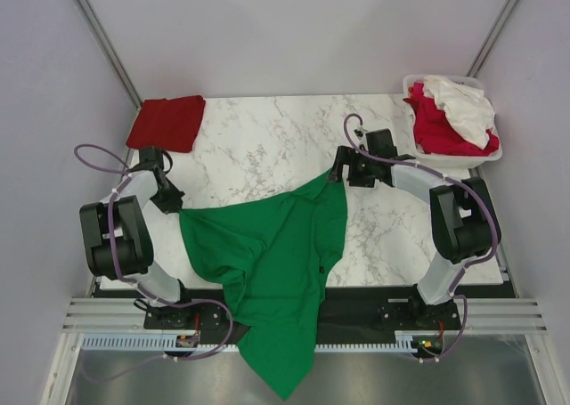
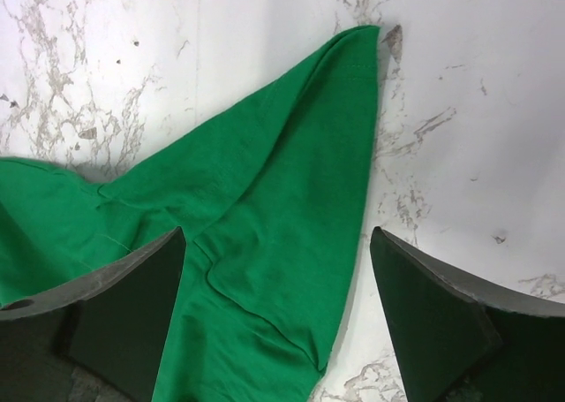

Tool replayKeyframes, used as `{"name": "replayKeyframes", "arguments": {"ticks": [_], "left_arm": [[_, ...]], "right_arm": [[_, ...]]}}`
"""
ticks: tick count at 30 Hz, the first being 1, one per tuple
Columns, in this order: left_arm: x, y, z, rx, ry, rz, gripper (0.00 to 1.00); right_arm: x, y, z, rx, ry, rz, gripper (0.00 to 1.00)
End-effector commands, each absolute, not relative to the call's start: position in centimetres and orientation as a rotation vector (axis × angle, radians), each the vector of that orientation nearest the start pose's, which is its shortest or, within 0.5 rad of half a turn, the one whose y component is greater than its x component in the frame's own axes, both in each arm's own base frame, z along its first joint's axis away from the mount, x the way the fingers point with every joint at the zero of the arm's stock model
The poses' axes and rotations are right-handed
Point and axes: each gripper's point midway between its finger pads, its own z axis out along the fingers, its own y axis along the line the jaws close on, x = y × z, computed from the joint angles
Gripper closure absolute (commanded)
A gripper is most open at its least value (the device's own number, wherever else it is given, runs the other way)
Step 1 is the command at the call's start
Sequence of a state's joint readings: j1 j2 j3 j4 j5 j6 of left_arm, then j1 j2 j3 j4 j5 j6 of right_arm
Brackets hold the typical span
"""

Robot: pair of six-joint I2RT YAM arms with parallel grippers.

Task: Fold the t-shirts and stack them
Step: Flatten the tshirt out

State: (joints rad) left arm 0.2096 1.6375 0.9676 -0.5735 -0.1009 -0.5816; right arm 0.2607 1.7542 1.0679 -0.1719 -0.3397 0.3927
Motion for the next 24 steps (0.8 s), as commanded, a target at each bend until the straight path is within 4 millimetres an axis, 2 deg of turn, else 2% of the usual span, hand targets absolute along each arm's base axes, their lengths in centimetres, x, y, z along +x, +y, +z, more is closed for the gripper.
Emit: {"name": "replayKeyframes", "arguments": {"ticks": [1, 8, 9, 13, 15, 18, 24], "left_arm": [[33.3, 6.2, 5.9, -1.037, 2.451, -0.012, 0.98], [33.3, 3.2, 8.8, -0.894, 2.446, -0.241, 0.98], [33.3, 2.9, 9.2, -0.877, 2.441, -0.261, 0.98], [33.2, 2.1, 10.2, -0.807, 2.439, -0.317, 0.98], [33.2, 2.1, 10.3, -0.790, 2.439, -0.318, 0.98], [33.2, 2.1, 10.4, -0.774, 2.439, -0.318, 0.98], [33.4, 1.3, 10.1, -0.778, 2.455, -0.383, 0.98]], "right_arm": [[40.5, 17.6, 6.9, 0.029, 2.446, 0.691, 0.07], [43.3, 16.6, 4.6, 0.112, 2.479, 0.559, 0.19], [44.4, 16.7, 5.3, 0.111, 2.455, 0.556, 0.23], [47.1, 16.6, 4.7, 0.145, 2.464, 0.499, 0.33], [47.5, 16.7, 4.0, 0.151, 2.485, 0.499, 0.40], [47.5, 17.5, 2.9, 0.157, 2.518, 0.538, 0.44], [46.5, 18.7, 2.6, 0.138, 2.543, 0.568, 0.48]]}}
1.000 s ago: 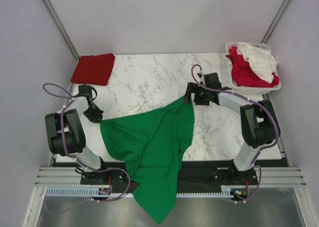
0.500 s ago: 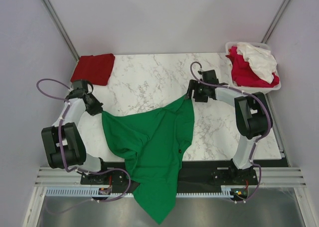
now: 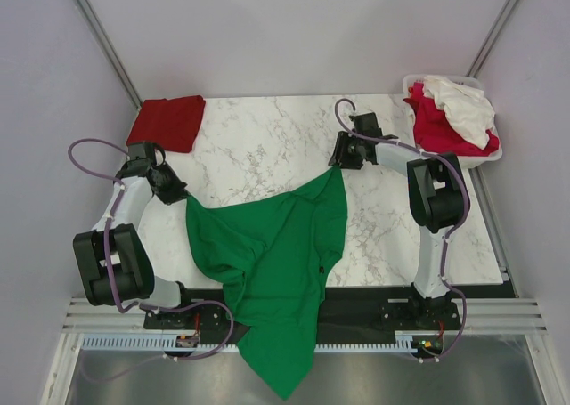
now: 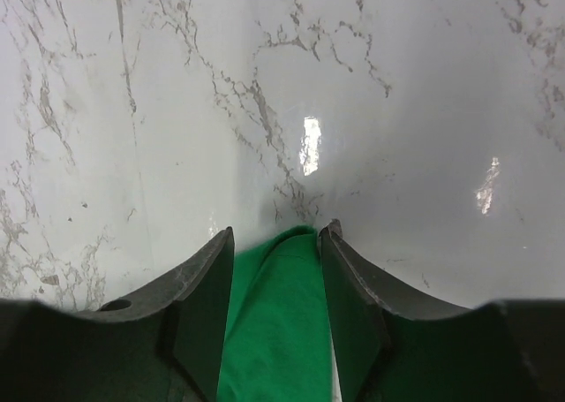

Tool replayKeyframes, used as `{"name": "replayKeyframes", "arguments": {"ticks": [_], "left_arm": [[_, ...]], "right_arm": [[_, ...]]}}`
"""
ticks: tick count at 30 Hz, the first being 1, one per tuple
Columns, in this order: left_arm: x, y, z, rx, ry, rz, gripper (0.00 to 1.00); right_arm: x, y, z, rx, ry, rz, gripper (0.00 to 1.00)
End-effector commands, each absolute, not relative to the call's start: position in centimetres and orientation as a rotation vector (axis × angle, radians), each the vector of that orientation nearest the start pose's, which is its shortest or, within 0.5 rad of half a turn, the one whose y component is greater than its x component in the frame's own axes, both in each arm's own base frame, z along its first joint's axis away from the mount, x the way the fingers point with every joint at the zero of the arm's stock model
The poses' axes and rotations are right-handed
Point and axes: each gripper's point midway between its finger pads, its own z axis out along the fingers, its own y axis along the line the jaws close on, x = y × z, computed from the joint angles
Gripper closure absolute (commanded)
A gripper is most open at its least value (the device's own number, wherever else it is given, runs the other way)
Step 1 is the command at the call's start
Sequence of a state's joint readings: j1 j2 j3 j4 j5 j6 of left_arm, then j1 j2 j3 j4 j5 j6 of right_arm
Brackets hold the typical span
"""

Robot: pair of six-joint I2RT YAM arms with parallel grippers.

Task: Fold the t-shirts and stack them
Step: Flatten the tshirt out

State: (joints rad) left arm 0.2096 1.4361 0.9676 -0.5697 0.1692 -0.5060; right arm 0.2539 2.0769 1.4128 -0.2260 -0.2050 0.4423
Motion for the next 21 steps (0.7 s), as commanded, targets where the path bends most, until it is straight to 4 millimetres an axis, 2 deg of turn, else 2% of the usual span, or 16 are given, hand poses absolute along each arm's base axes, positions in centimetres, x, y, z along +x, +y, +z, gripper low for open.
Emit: {"name": "replayKeyframes", "arguments": {"ticks": [1, 3, 8, 9, 11, 12, 16, 19, 21], "left_arm": [[33.5, 1.2, 10.2, -0.778, 2.454, -0.387, 0.98], [33.6, 1.1, 10.4, -0.773, 2.449, -0.395, 0.98], [33.6, 1.1, 10.6, -0.772, 2.441, -0.401, 0.98], [33.6, 1.0, 10.6, -0.769, 2.442, -0.404, 0.98], [33.6, 1.1, 10.6, -0.768, 2.439, -0.402, 0.98], [33.6, 1.1, 10.7, -0.770, 2.437, -0.401, 0.98], [33.6, 1.1, 11.2, -0.761, 2.420, -0.404, 0.98], [33.8, 0.6, 12.2, -0.730, 2.391, -0.426, 0.98], [34.0, 0.3, 13.4, -0.692, 2.351, -0.430, 0.98]], "right_arm": [[46.2, 18.9, 2.4, 0.134, 2.553, 0.571, 0.48], [45.7, 19.2, 2.3, 0.134, 2.562, 0.580, 0.51], [45.5, 19.8, 2.0, 0.117, 2.576, 0.611, 0.73], [45.4, 19.9, 2.0, 0.117, 2.577, 0.612, 0.82], [45.3, 19.8, 2.0, 0.114, 2.579, 0.613, 0.90], [45.3, 19.8, 2.1, 0.116, 2.577, 0.613, 0.99], [45.1, 19.7, 2.9, 0.108, 2.563, 0.614, 1.00], [45.1, 19.4, 5.3, 0.089, 2.517, 0.602, 1.00], [45.1, 19.1, 8.0, 0.083, 2.462, 0.590, 1.00]]}}
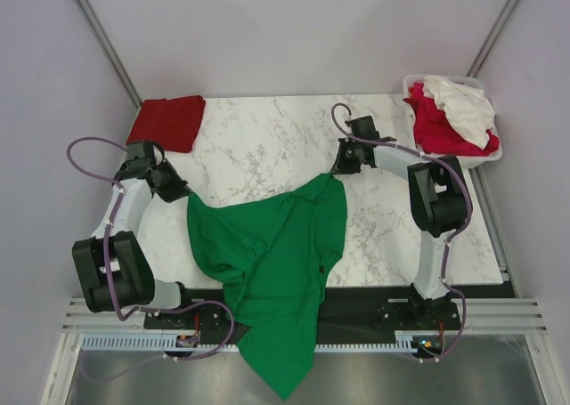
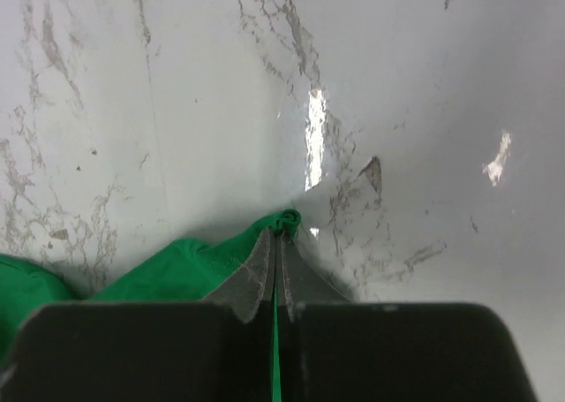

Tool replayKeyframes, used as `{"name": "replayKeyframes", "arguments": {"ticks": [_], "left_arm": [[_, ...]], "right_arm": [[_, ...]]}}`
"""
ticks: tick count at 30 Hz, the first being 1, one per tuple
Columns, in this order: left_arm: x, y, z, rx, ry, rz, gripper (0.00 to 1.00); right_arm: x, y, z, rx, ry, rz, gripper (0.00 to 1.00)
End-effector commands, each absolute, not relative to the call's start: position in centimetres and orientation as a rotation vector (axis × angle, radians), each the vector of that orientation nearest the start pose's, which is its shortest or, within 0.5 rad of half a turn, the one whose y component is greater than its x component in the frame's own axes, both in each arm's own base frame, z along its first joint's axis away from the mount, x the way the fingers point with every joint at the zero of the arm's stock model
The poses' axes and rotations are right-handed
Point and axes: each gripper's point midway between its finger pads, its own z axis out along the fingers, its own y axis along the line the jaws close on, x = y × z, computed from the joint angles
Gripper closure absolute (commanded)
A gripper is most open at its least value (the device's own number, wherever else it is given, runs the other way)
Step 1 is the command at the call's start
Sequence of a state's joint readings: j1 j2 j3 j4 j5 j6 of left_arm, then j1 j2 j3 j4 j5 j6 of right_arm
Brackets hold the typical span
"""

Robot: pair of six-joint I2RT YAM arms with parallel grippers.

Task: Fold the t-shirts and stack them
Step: Flatten the tshirt out

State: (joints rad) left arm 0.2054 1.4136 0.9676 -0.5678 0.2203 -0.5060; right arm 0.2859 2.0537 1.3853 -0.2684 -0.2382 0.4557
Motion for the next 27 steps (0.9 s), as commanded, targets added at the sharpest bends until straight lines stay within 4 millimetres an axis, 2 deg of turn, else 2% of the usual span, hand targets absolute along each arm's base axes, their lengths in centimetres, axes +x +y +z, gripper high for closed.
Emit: {"name": "replayKeyframes", "arguments": {"ticks": [1, 2, 4, 5, 7, 8, 10, 11, 12, 13, 14, 15, 16, 18, 19, 21, 22, 23, 24, 25, 27], "left_arm": [[34.0, -0.3, 13.8, -0.657, 2.348, -0.428, 0.98], [34.1, -0.3, 14.3, -0.644, 2.334, -0.413, 0.98], [34.1, -1.1, 16.2, -0.594, 2.291, -0.425, 0.98], [34.1, -1.5, 17.1, -0.574, 2.272, -0.436, 0.98], [33.7, -2.5, 19.5, -0.524, 2.216, -0.461, 0.98], [33.6, -2.7, 20.6, -0.508, 2.190, -0.474, 0.98], [32.9, -3.3, 23.1, -0.468, 2.133, -0.492, 0.98], [32.6, -3.4, 24.2, -0.455, 2.115, -0.499, 0.98], [32.3, -3.5, 25.2, -0.438, 2.093, -0.502, 0.98], [31.7, -3.7, 27.3, -0.395, 2.043, -0.505, 0.98], [31.2, -4.0, 28.4, -0.366, 2.023, -0.519, 0.98], [30.7, -4.2, 29.7, -0.338, 1.993, -0.525, 0.98], [29.7, -4.6, 32.5, -0.269, 1.923, -0.536, 0.98], [28.4, -5.2, 35.4, -0.205, 1.852, -0.540, 0.98], [27.5, -5.5, 37.7, -0.158, 1.793, -0.533, 0.98], [25.1, -6.0, 40.9, -0.106, 1.693, -0.538, 0.98], [24.0, -6.0, 42.7, -0.090, 1.641, -0.533, 0.98], [22.3, -6.1, 44.3, -0.071, 1.579, -0.525, 0.98], [21.4, -6.1, 45.3, -0.061, 1.545, -0.516, 0.98], [20.0, -6.2, 47.2, -0.035, 1.488, -0.507, 0.98], [17.5, -6.7, 49.6, 0.019, 1.411, -0.508, 0.98]], "right_arm": [[44.9, 18.8, 8.9, 0.078, 2.452, 0.583, 1.00], [44.9, 18.8, 11.1, 0.070, 2.410, 0.586, 1.00], [44.5, 18.4, 13.0, 0.065, 2.387, 0.578, 1.00], [44.2, 18.4, 15.5, 0.057, 2.337, 0.586, 1.00], [43.7, 18.0, 18.0, 0.052, 2.300, 0.585, 1.00], [43.4, 17.8, 20.9, 0.044, 2.240, 0.593, 1.00], [42.5, 17.4, 23.4, 0.041, 2.207, 0.590, 1.00], [42.0, 17.1, 26.4, 0.026, 2.144, 0.591, 1.00], [41.2, 16.8, 27.5, 0.023, 2.138, 0.586, 1.00], [40.6, 16.6, 28.9, 0.016, 2.114, 0.585, 1.00], [39.6, 16.1, 31.8, 0.006, 2.053, 0.580, 1.00], [38.7, 15.6, 32.9, 0.002, 2.044, 0.571, 1.00], [37.3, 15.2, 35.8, -0.012, 1.978, 0.577, 1.00], [35.2, 14.6, 38.4, -0.041, 1.923, 0.578, 1.00], [33.2, 14.1, 41.0, -0.053, 1.853, 0.588, 1.00], [30.7, 13.5, 44.0, -0.080, 1.774, 0.601, 1.00], [27.9, 12.9, 46.7, -0.098, 1.687, 0.617, 1.00], [26.4, 12.6, 47.9, -0.112, 1.645, 0.627, 1.00], [24.8, 12.5, 49.1, -0.144, 1.600, 0.641, 1.00], [22.1, 11.9, 51.1, -0.164, 1.520, 0.651, 1.00], [18.6, 11.2, 54.0, -0.197, 1.418, 0.662, 1.00]]}}
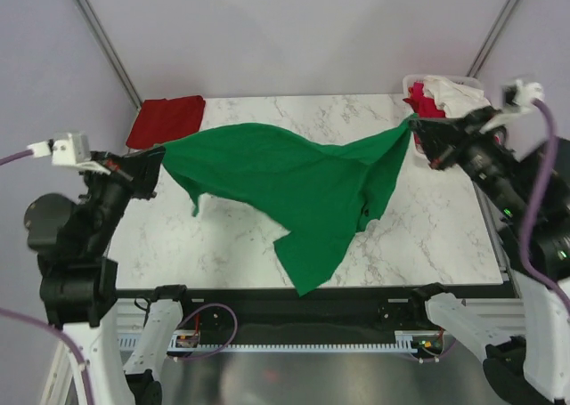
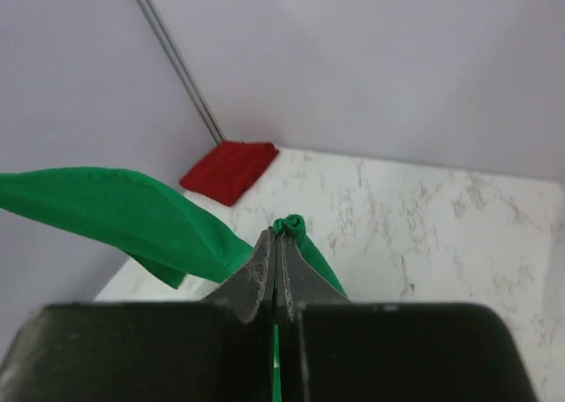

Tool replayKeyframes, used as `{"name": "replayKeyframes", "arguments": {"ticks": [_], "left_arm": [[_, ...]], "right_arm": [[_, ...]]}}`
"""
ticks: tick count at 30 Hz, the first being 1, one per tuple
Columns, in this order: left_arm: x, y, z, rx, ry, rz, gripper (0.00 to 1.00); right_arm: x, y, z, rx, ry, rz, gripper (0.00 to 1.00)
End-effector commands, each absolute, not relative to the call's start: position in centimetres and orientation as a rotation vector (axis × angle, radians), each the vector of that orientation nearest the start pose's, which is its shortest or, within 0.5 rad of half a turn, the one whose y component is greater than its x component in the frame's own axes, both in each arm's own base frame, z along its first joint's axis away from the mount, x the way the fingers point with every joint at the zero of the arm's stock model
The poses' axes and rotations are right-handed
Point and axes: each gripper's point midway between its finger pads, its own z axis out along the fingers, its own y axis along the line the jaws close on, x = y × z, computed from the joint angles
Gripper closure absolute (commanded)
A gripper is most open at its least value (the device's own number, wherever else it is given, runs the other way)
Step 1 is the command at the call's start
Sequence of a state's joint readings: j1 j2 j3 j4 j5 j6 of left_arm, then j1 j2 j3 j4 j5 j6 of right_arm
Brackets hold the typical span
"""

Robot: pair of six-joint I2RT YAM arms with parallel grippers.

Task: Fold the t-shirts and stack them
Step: Flatten the tshirt out

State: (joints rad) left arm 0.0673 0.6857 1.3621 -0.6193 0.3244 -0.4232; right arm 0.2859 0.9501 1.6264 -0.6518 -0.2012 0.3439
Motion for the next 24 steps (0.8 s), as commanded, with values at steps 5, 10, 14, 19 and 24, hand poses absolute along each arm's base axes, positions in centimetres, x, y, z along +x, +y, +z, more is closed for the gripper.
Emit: {"name": "replayKeyframes", "arguments": {"ticks": [5, 10, 14, 19, 24], "left_arm": [[12.0, -6.3, 55.4, 0.011, 1.216, -0.484, 0.98], [3.9, -7.6, 59.7, 0.166, 1.006, -0.455, 0.98], [1.7, -7.3, 61.2, 0.181, 0.932, -0.444, 0.98], [6.8, -5.8, 60.4, 0.098, 1.026, -0.387, 0.98], [20.3, -3.9, 53.7, -0.040, 1.344, -0.337, 0.98]], "right_arm": [[8.7, 9.2, 61.3, -0.287, 1.118, 0.672, 1.00], [1.8, 7.5, 64.6, -0.311, 0.950, 0.681, 1.00], [1.1, 6.0, 66.6, -0.239, 0.890, 0.646, 1.00], [10.1, 6.9, 67.2, -0.155, 1.042, 0.583, 1.00], [23.7, 8.9, 63.3, -0.078, 1.288, 0.472, 1.00]]}}
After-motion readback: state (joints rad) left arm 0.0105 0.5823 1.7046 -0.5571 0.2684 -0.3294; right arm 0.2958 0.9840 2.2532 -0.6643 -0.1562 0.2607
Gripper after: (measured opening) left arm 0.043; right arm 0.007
